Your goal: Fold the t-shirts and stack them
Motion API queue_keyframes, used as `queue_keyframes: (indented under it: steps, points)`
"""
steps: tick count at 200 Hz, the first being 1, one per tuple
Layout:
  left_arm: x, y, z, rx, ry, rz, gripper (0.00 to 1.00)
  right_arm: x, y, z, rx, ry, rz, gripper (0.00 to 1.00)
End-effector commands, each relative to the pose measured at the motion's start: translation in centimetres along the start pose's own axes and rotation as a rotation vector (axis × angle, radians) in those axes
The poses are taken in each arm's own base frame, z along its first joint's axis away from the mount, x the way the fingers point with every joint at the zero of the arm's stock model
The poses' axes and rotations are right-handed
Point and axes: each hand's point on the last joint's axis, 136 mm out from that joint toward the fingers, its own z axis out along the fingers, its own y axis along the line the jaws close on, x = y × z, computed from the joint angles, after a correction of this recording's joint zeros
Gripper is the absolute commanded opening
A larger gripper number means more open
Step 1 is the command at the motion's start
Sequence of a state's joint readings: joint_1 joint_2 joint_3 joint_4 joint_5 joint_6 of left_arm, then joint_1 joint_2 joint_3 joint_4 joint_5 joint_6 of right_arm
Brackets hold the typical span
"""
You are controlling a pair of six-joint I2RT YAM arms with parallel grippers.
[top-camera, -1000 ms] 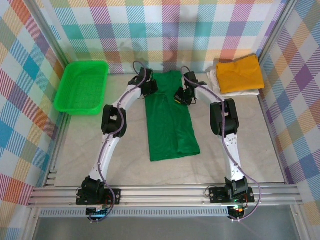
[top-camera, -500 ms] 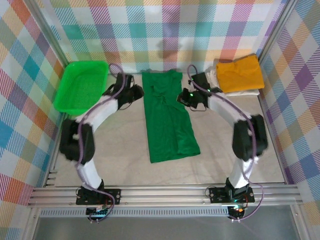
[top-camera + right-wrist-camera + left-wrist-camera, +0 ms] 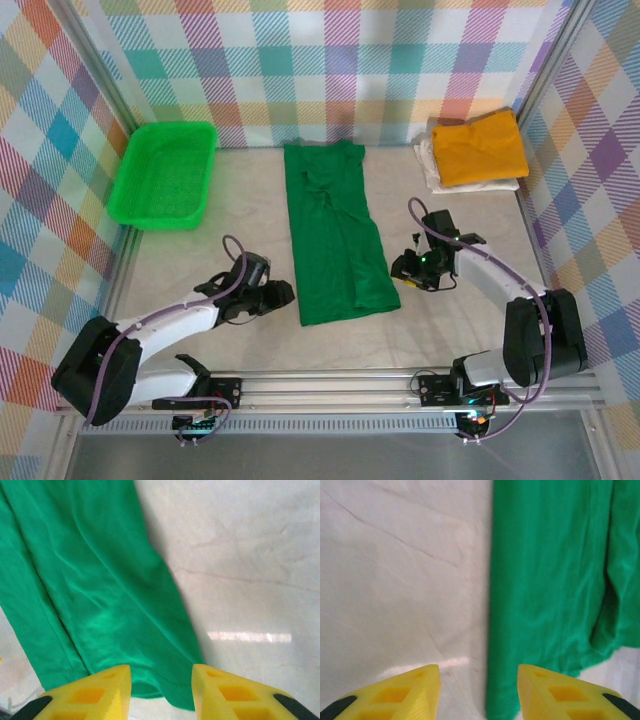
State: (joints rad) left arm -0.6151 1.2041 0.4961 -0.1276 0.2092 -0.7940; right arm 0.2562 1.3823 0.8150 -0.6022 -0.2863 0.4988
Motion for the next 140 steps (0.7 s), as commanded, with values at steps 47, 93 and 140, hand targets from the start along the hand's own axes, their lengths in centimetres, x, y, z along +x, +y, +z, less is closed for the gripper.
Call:
queue_keyframes:
  steps: [47,93,140]
  points:
    - [3.0,-2.2,0.5,0.01,0.061,-0.008,0.5,0.9,-0.3,0.1,-0.066,-0.006,-0.005,0.39]
    - [3.7,-2.8,2.0,0.0,0.099,0.0,0.49,0.6,-0.2,0.2,-0.077,-0.021,-0.009,0.39]
    - [4.3,-2.9,3.0,-0.007,0.133,0.012,0.47,0.2,-0.3,0.4,-0.075,-0.03,-0.009,0.39]
